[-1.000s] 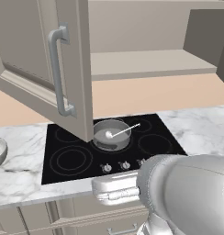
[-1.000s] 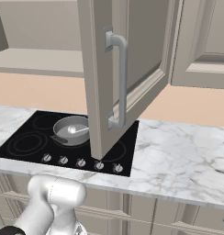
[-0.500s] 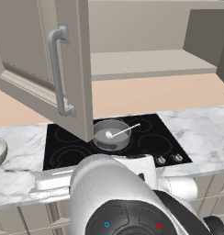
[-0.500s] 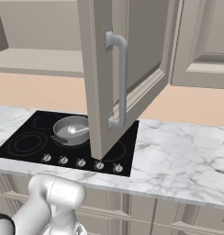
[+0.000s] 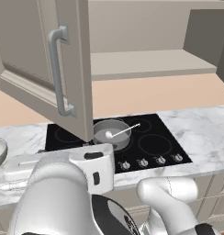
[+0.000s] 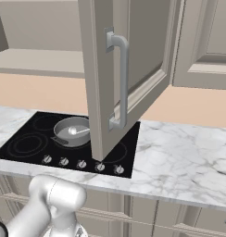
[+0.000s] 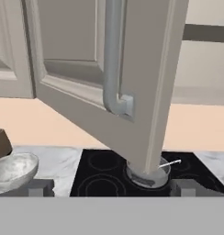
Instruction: Open the cabinet and move the ladle to the pot. Then close the cabinet.
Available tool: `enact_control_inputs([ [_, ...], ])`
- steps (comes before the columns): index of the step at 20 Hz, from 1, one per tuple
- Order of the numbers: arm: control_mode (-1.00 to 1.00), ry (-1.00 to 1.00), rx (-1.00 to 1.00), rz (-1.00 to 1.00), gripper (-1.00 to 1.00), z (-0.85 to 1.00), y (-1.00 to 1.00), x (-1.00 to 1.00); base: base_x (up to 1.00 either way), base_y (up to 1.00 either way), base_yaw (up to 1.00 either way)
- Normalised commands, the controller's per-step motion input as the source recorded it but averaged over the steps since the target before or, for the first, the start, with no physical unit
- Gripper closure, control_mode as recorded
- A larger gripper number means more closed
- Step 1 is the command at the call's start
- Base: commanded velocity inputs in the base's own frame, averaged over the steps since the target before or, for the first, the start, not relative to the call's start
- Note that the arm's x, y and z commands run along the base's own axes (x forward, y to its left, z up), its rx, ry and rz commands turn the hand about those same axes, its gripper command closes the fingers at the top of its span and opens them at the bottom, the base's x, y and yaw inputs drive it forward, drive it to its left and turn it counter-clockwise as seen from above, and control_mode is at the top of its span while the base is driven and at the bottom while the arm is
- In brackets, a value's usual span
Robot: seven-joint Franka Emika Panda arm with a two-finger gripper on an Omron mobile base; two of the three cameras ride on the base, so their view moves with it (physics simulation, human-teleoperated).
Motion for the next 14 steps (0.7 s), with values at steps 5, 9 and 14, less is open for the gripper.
enact_control_inputs([
  [5,-1.00,-0.25,-0.02,0.00,-1.00,-0.05,0.22,0.51,0.00,0.00,0.00],
  [9,-1.00,-0.24,-0.02,0.00,-1.00,-0.12,0.13,0.48,0.00,0.00,0.00],
  [14,-1.00,-0.23,0.00,0.00,-1.00,-0.06,0.16,0.44,0.00,0.00,0.00],
])
